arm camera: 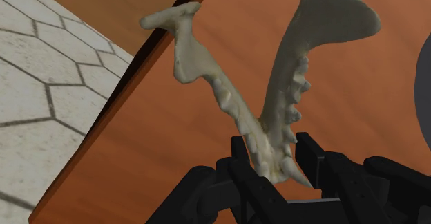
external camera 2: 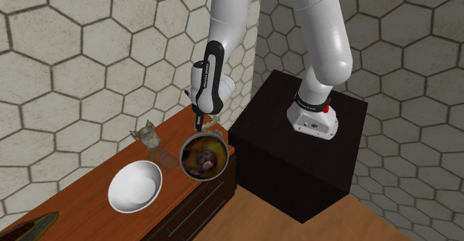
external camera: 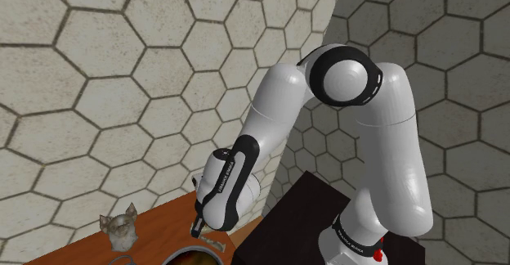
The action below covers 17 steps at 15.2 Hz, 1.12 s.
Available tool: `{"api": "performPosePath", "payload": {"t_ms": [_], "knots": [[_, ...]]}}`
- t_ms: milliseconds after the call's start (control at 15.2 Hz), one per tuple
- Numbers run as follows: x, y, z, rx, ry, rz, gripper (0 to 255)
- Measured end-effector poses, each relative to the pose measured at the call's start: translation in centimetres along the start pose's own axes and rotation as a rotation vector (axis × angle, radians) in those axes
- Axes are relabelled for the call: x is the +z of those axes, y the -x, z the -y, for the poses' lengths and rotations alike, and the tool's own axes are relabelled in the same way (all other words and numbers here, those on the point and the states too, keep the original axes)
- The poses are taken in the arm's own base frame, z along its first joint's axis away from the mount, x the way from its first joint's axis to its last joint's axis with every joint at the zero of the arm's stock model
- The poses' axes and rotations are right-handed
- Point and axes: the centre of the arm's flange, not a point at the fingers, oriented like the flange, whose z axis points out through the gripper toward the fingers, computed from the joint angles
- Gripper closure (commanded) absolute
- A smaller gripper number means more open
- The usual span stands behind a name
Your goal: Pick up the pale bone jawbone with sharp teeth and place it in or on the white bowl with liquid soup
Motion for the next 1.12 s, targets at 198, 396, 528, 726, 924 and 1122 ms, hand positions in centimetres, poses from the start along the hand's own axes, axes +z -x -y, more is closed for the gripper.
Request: {"api": "performPosePath", "payload": {"t_ms": [198,396,528,726,924,1122], "knots": [[-0.3,0.0,0.1,0.0,0.0,0.0,255],[-1.6,-0.2,0.3,0.0,0.0,0.0,255],[-2.5,-0.4,0.4,0.0,0.0,0.0,255],[-4.1,-0.6,0.6,0.0,0.0,0.0,255],[-5.7,-0.9,0.8,0.0,0.0,0.0,255],[-7.3,-1.1,1.0,0.0,0.0,0.0,255]]}}
